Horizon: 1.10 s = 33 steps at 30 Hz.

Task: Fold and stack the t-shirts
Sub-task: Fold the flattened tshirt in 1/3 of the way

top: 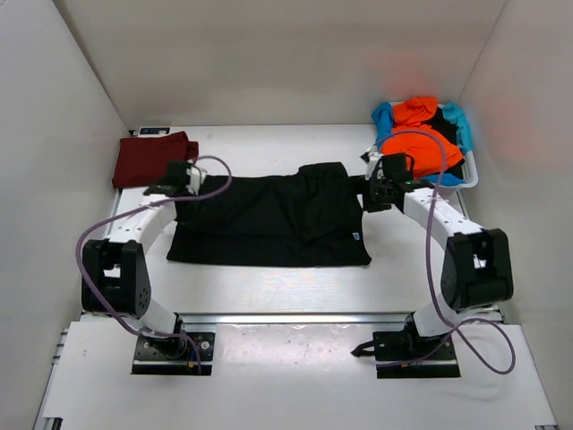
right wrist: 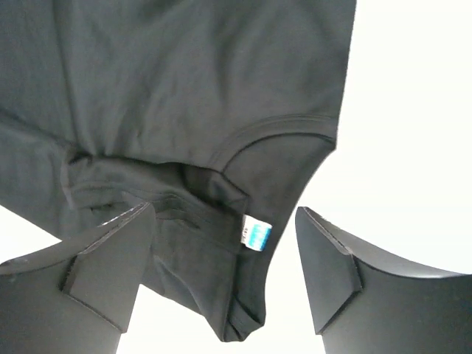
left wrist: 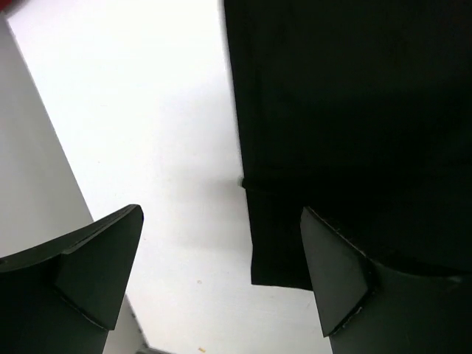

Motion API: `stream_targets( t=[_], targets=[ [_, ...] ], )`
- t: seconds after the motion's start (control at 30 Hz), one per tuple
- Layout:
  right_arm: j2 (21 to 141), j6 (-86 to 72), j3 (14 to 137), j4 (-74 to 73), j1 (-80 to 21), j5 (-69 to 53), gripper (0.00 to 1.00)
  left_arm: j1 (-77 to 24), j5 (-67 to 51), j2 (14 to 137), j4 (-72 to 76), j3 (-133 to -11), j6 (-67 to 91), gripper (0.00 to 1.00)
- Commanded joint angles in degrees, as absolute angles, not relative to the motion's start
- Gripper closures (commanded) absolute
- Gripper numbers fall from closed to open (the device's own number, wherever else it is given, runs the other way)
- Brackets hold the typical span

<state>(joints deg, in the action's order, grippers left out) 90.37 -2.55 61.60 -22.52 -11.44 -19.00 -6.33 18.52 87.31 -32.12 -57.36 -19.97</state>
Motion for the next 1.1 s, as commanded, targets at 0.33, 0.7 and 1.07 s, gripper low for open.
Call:
stream_targets(
  t=[0.33, 0.7, 1.07],
  targets=[
    [74.35, -9.58, 43.68, -23.73, -8.25, -23.82, 0.22, 12.11, -7.19, 96.67, -49.83, -60.19, -6.68, 0.05],
    [75.05, -15.82, 37.09, -21.18, -6.50, -24.87, 0.22, 12.66, -6.41, 105.81, -49.66, -64.33, -3.34, 0.14],
    [78.92, -18.81, 33.57, -16.17, -1.41, -28.82, 0.68, 10.37, -12.48, 107.75, -50.97, -63.02, -5.71, 0.86]
  ],
)
